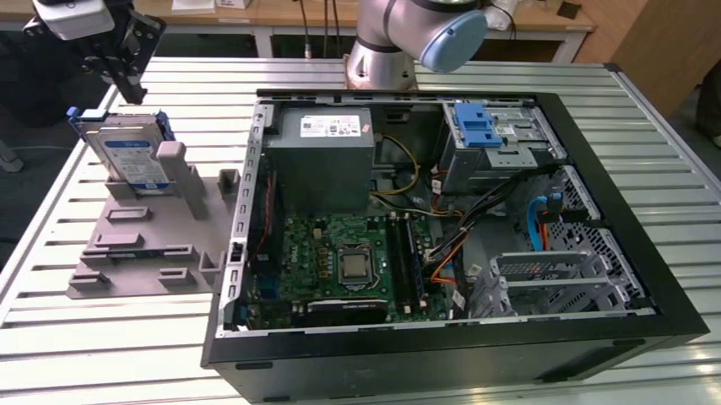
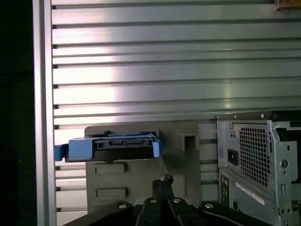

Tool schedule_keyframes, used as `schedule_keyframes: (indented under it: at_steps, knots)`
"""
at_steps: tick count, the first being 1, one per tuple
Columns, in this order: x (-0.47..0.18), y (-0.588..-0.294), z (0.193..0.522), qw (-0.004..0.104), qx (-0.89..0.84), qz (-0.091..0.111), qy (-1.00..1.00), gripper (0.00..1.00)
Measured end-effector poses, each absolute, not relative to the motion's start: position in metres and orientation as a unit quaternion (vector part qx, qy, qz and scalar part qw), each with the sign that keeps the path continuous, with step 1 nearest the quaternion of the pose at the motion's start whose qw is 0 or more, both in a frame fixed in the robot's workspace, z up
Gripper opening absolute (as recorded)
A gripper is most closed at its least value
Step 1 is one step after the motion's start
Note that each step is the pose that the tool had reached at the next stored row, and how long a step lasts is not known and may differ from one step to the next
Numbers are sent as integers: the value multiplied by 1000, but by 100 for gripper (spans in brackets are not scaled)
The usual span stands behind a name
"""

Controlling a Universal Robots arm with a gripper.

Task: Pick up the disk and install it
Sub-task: 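Reach for the disk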

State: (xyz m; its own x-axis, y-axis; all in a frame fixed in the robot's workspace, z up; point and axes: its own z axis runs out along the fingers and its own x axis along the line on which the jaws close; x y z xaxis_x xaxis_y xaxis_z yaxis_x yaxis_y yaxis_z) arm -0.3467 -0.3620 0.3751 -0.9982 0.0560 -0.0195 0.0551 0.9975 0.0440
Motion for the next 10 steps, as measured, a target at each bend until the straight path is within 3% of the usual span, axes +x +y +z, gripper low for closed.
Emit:
schedule_keyframes:
  at_steps: [10]
  knots:
    - [-369, -359, 371, 10, 28, 22, 999, 11]
